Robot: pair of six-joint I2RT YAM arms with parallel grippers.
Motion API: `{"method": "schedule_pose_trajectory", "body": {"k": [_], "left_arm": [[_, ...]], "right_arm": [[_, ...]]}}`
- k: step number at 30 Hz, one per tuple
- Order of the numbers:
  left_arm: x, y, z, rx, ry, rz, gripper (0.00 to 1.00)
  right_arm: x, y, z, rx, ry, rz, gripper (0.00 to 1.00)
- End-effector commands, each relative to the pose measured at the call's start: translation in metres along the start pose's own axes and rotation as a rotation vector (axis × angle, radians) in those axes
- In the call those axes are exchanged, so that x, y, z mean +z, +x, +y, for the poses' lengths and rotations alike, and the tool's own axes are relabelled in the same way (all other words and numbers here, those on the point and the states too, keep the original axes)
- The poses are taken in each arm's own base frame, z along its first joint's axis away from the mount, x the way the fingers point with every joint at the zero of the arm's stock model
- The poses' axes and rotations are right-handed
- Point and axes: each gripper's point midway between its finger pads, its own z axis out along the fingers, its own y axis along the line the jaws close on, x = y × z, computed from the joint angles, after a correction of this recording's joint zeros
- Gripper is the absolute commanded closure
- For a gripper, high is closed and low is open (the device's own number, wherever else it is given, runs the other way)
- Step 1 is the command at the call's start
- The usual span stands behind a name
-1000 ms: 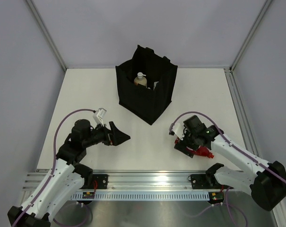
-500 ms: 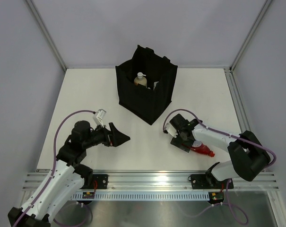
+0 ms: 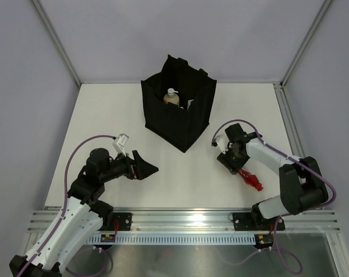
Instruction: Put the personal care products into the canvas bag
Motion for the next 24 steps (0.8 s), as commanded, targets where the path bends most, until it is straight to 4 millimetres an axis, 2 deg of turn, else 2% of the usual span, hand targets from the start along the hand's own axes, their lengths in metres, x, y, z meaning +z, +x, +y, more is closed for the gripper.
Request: {"method": "schedule_pose_trajectory", "body": {"k": [1,4,8,15,24], "left_arm": [[-0.002,-0.011,-0.015,0.047,0.056,-0.028,0.01],[-0.002,-0.012,-0.016,0.050,0.058,-0.028,0.01],[-0.002,-0.012,-0.017,0.050,0.060,-0.030,0.01],[-0.002,-0.011,-0.017,0.043,0.060,-0.028,0.01],[-0.001,-0.011,-0.025,0.053,0.114,-0.019,0.01]], "right_arm": [[-0.010,-0.002,0.007,0.042,-0.159,-0.056,1.00],[-0.022,-0.013,0.005,0.091,-0.266,-0.113,1.00],[-0.039,-0.025,-0.012,0.211,-0.372,-0.199,1.00],[-0.042,-0.030,-0.032,0.354,-0.506,-0.263,1.00],[-0.071,-0.055,-0.030,0.433,-0.696,-0.416,1.00]]}}
